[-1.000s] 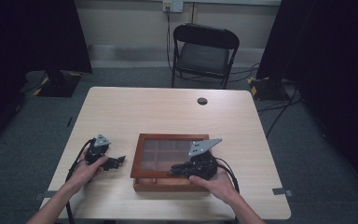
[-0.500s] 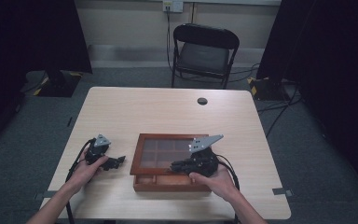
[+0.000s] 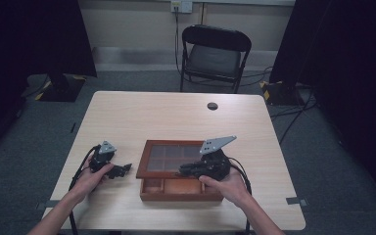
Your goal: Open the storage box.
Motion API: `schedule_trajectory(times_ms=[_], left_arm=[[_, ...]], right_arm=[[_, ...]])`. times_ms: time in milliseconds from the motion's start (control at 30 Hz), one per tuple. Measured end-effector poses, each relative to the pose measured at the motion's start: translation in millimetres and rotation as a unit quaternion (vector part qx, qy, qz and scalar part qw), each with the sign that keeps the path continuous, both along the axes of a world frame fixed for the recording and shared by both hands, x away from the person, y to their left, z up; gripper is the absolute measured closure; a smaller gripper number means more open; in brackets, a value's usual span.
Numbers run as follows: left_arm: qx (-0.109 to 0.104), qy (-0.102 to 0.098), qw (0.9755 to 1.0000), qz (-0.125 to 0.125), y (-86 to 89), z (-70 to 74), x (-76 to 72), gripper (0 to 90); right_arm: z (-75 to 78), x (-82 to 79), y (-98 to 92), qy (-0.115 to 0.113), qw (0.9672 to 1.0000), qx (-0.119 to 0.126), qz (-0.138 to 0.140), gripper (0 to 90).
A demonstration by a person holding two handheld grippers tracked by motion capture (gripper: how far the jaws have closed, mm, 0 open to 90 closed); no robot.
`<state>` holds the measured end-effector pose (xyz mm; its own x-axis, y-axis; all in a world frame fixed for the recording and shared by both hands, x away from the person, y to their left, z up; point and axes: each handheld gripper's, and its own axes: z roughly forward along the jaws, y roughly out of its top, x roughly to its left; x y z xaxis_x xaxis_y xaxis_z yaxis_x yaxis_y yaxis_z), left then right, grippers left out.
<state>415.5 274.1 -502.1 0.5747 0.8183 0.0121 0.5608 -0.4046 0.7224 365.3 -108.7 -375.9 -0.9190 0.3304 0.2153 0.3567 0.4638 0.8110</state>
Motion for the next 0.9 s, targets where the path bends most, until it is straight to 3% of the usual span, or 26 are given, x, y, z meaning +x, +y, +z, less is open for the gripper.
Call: schedule_trajectory(times_ms=[267,900], left_arm=[[-0.001,0.000,1.0000,-0.001,0.1,-0.1,0.2,5.8],[-0.001,0.000,1.0000,-0.002,0.1,-0.1,0.3,5.7]], right_arm=[[13.9,7.5,-0.6,-0.005,0.9999,0.006,-0.006,82.1],[24.4,14.6,-0.5,-0.003,0.9999,0.002,-0.011,82.1]])
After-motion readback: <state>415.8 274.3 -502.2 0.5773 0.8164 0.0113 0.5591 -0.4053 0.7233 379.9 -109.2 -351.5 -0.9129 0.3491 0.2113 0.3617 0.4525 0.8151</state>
